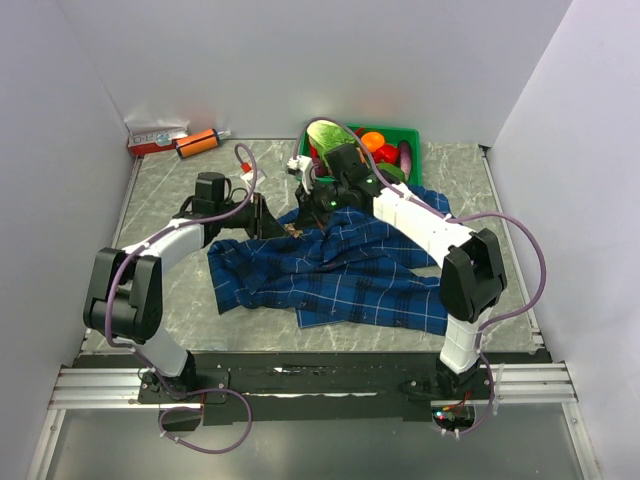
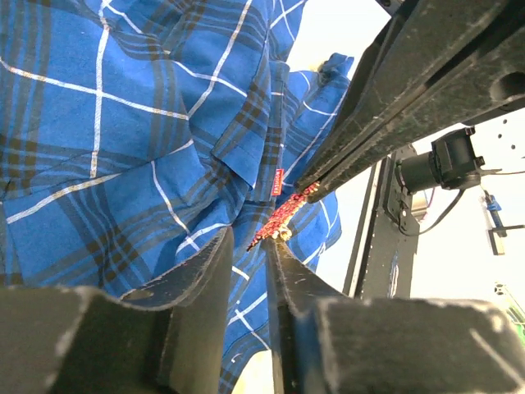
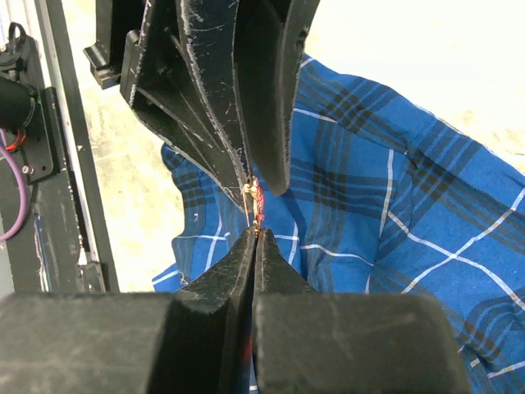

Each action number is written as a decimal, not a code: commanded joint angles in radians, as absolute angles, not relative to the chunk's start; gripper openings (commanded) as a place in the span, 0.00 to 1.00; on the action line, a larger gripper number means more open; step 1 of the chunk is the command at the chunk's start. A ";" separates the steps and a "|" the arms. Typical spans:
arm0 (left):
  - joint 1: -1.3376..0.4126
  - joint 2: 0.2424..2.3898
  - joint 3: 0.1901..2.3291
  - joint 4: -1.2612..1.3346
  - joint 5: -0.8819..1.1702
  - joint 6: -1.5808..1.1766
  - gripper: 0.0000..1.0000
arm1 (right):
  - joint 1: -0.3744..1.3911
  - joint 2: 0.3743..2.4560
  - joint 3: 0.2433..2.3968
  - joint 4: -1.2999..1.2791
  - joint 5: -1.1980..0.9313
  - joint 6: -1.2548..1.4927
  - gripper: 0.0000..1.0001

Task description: Remove the brooch from the garment

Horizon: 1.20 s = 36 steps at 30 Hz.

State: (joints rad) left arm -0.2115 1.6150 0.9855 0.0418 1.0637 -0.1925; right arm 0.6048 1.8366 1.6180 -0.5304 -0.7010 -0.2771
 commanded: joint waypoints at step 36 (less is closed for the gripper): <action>-0.100 1.655 1.339 -0.550 0.335 0.497 0.01 | 0.446 1.763 1.582 -0.514 -0.520 -0.227 1.00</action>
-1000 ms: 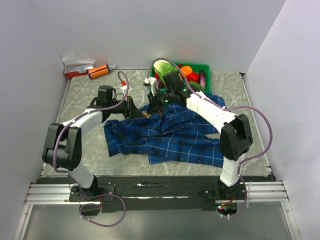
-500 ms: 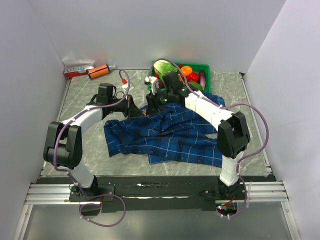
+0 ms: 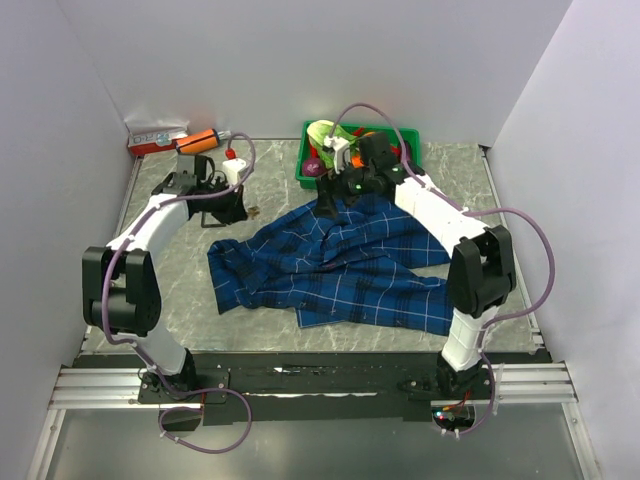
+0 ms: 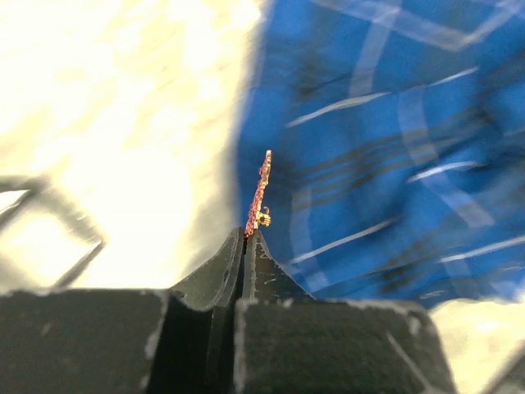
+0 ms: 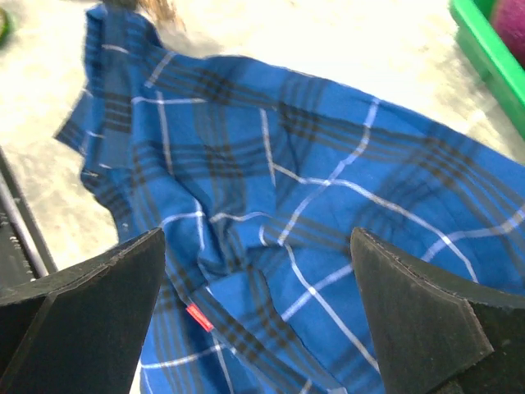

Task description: Remove the brooch from the garment

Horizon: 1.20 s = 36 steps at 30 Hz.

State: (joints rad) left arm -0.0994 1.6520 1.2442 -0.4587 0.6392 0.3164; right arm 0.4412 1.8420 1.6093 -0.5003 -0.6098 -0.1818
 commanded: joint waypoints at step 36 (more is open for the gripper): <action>-0.121 1.988 1.457 -0.428 -0.181 0.819 0.01 | 0.439 1.713 1.485 -0.528 -0.463 -0.265 1.00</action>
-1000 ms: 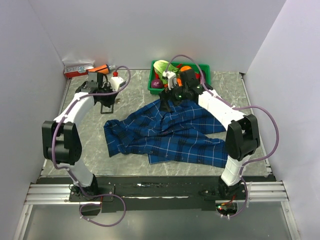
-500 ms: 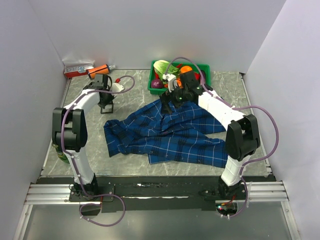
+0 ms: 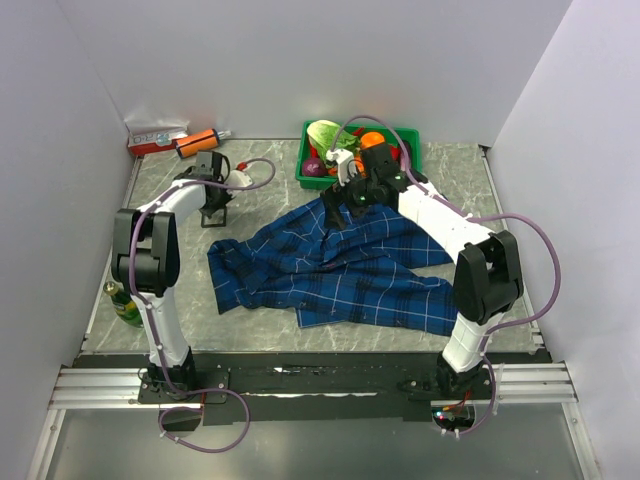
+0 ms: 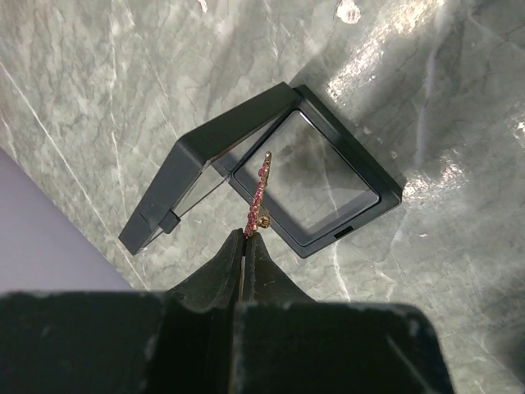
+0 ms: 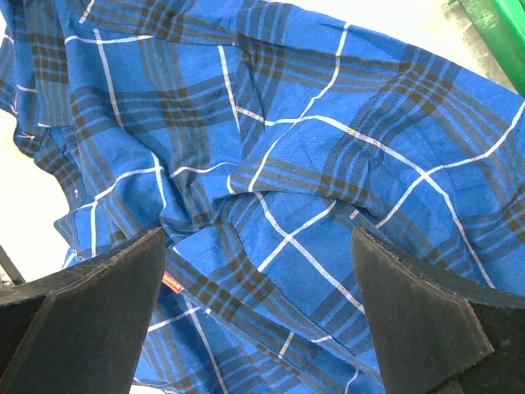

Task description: Remove the brooch from the garment

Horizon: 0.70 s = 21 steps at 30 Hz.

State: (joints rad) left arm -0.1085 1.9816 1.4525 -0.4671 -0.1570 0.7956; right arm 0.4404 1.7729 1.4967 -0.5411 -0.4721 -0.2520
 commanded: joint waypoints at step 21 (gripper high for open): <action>-0.156 1.954 1.310 -0.328 -0.268 0.858 0.17 | 0.439 1.698 1.459 -0.522 -0.454 -0.278 1.00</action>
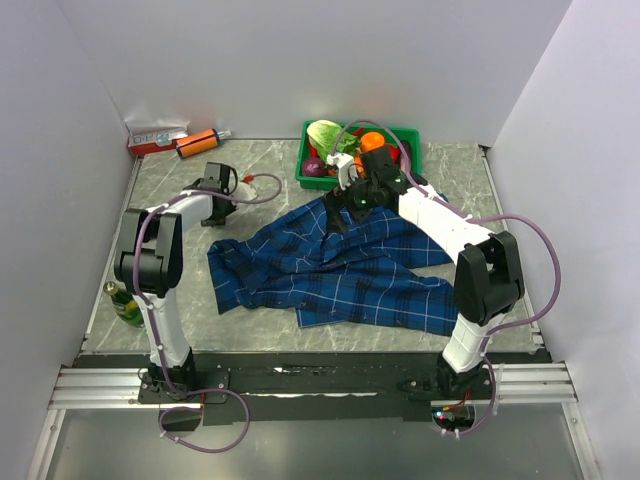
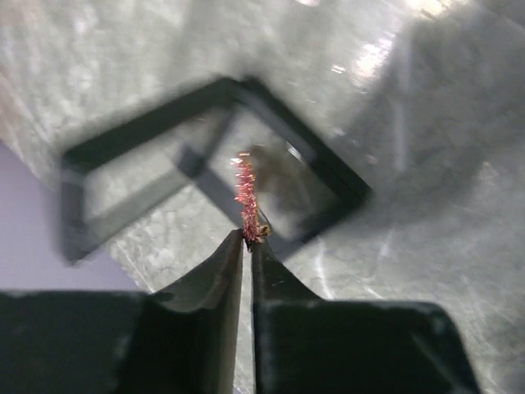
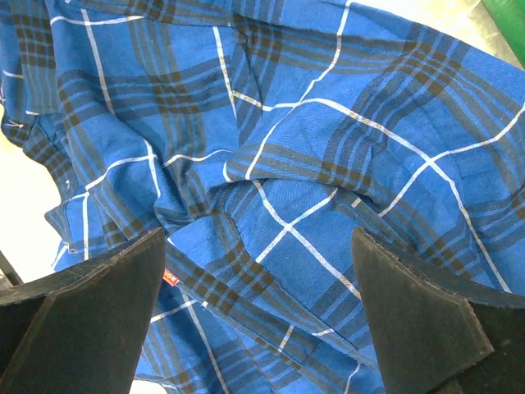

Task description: Remove the brooch from the garment

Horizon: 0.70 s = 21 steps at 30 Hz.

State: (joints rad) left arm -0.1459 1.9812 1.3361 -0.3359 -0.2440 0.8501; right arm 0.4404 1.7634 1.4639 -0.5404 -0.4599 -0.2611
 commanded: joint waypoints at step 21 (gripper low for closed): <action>-0.143 1.772 1.528 -0.737 0.140 0.692 0.97 | 0.426 1.658 1.482 -0.543 -0.465 -0.281 1.00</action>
